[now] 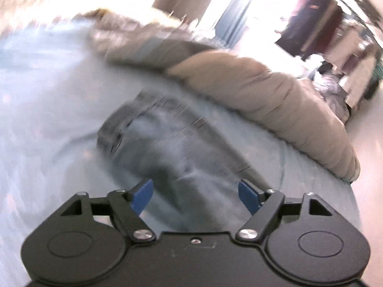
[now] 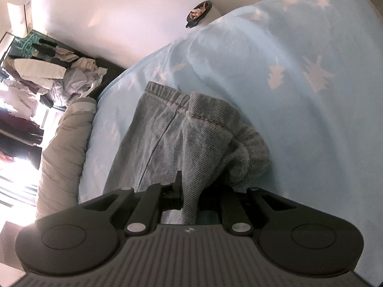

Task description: Fold clothes

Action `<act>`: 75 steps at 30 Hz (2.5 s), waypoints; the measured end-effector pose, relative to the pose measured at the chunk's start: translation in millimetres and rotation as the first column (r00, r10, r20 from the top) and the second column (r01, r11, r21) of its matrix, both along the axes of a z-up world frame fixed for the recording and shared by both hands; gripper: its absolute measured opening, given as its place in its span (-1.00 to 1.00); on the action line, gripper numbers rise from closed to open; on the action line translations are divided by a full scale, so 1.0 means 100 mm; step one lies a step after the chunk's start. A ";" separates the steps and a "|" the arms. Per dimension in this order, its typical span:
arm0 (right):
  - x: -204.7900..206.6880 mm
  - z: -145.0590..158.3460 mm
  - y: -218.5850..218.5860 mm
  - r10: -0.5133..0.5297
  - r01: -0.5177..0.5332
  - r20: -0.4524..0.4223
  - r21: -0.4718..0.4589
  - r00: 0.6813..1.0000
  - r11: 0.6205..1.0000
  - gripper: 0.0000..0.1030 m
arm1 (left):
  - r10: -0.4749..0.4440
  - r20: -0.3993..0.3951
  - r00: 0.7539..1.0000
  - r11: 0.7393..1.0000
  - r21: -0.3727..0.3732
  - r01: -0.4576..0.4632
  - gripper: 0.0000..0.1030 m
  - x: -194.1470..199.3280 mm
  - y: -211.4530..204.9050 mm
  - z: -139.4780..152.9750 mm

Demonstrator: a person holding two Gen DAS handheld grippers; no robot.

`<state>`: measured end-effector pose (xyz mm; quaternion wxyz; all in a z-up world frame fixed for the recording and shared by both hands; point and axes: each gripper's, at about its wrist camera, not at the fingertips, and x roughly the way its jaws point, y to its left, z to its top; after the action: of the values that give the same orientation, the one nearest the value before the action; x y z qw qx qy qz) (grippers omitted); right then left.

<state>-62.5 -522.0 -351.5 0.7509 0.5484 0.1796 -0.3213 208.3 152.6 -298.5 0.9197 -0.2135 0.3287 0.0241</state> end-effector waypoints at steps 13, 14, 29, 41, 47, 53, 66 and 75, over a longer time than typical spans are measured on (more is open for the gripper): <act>0.20 0.20 0.12 0.003 -0.020 -0.125 -0.135 0.992 0.991 -0.82 | -0.374 -0.161 0.913 0.854 0.325 0.407 0.54 0.84 -1.17 -0.74; 0.24 0.28 0.17 0.006 -0.031 -0.144 -0.172 0.990 0.985 -0.82 | -0.391 -0.205 0.897 0.832 0.337 0.440 0.54 0.87 -1.19 -0.83; 1.62 1.66 2.18 0.372 -0.361 -0.165 -0.752 0.913 0.552 -0.83 | -0.489 -0.186 0.852 0.827 0.210 0.521 0.55 0.91 -0.77 -0.70; 2.29 0.40 4.12 0.674 -0.769 -0.499 -0.618 0.544 0.163 -0.83 | -0.428 -0.111 0.897 0.900 0.031 0.434 0.55 0.90 -0.03 -0.65; 2.22 0.69 4.24 0.677 -0.710 -0.450 -0.687 0.583 0.155 -0.84 | -0.416 -0.056 0.908 0.909 0.011 0.418 0.55 0.90 0.07 -0.51; 2.20 0.37 4.63 0.690 -0.778 -0.544 -0.626 0.477 0.045 -0.82 | -0.381 -0.045 0.923 0.924 -0.035 0.380 0.55 0.95 0.16 -0.47; 1.78 0.37 4.44 0.740 -0.752 -0.528 -0.658 0.416 -0.047 0.15 | -0.573 0.017 0.819 0.815 0.115 0.568 0.56 0.77 -0.69 -0.25; 1.61 0.42 3.42 0.614 -0.732 -0.482 -0.635 0.625 0.247 0.15 | -0.631 -0.081 0.772 0.715 0.325 0.619 0.56 0.69 -1.18 -0.62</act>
<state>98.5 -180.3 -309.2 0.9574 0.0026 0.2847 -0.0474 277.5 34.6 -360.5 0.9016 0.0684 0.3558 -0.2363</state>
